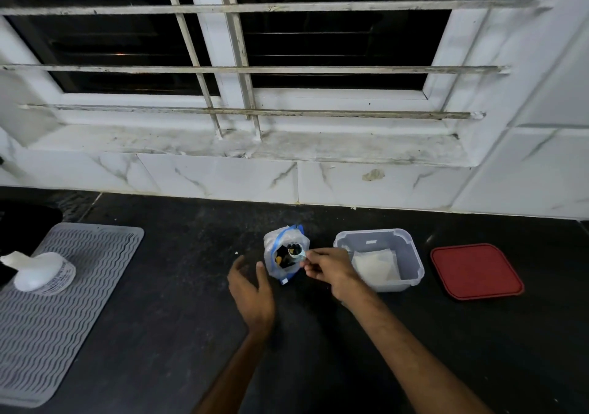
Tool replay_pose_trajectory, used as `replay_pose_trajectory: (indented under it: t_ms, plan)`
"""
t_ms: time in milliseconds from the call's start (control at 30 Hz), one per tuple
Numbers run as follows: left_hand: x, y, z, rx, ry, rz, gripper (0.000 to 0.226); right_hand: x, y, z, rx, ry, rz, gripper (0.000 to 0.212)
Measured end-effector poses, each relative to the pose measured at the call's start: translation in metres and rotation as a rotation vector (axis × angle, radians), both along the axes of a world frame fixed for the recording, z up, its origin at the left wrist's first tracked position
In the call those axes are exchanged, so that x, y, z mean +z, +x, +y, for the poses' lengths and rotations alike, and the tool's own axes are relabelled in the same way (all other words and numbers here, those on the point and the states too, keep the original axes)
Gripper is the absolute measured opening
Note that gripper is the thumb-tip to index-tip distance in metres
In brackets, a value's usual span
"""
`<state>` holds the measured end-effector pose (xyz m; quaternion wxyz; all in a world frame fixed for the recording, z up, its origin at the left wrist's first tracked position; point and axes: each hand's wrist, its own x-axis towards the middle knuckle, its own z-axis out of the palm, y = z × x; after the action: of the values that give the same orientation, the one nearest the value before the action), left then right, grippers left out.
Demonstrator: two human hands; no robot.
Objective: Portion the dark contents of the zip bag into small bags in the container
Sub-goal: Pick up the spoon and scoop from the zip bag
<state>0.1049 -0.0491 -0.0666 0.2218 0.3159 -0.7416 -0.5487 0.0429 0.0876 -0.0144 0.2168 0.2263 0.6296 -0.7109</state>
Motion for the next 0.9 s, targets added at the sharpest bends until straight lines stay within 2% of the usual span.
replay_pose_trajectory:
  t_ms: [100,233,300,400,467,700,800,900]
  plan:
    - [0.003,0.034,0.038,-0.199,-0.038,0.007,0.042,0.018,0.011,0.032,-0.004,-0.059,0.034,0.008]
    - [-0.014,0.054,0.094,-0.628,-0.193,-0.173,0.077,0.031,0.028,0.086,0.017,-0.042,0.066,0.008]
    - [-0.02,0.053,0.115,-0.726,-0.208,-0.244,0.083,0.03,0.037,0.109,0.038,-0.004,0.08,0.008]
    - [-0.025,0.044,0.136,-0.701,-0.166,-0.34,0.082,0.027,0.05,0.139,0.073,0.043,0.086,0.008]
    - [-0.029,0.037,0.142,-0.669,-0.218,-0.357,0.073,0.023,0.055,0.153,0.101,0.078,0.092,0.011]
    - [-0.029,0.036,0.157,-0.595,-0.281,-0.324,0.052,0.001,0.065,0.177,0.24,0.324,0.182,0.013]
    - [-0.027,0.039,0.162,-0.595,-0.272,-0.317,0.051,-0.012,0.064,0.174,0.311,0.521,0.309,0.011]
    - [-0.027,0.042,0.166,-0.588,-0.257,-0.318,0.053,-0.022,0.067,0.168,0.493,0.829,0.568,0.011]
